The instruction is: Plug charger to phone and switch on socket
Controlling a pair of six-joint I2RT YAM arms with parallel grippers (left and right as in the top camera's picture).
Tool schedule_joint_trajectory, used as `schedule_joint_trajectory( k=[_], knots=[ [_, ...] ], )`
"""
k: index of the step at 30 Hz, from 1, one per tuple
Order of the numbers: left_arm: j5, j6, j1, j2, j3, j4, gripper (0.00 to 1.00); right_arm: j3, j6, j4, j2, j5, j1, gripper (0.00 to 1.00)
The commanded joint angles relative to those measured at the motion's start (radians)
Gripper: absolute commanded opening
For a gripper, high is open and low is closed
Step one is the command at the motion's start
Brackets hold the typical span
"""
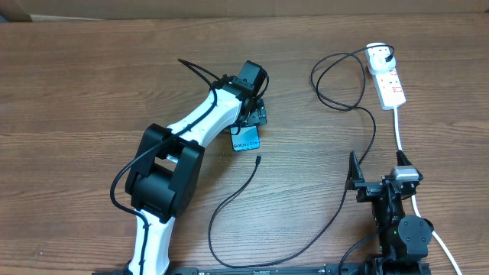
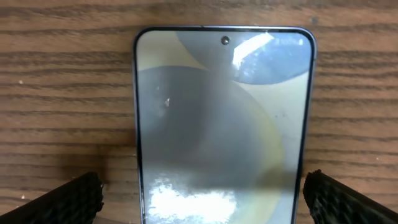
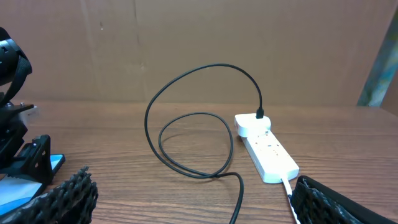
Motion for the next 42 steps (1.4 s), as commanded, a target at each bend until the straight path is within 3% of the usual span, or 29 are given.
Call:
schedule_joint_trajectory(
  k=[1,42],
  knots=[
    [-0.038,-0.036,-0.017,0.017,-0.012,0.0,1.0,-0.01,-0.002,0.006,-0.011,0.01,-0.003,1.0],
    [-0.013,-0.062,-0.02,0.045,-0.012,0.025,1.0,-0.01,-0.002,0.006,-0.011,0.01,-0.003,1.0]
  ],
)
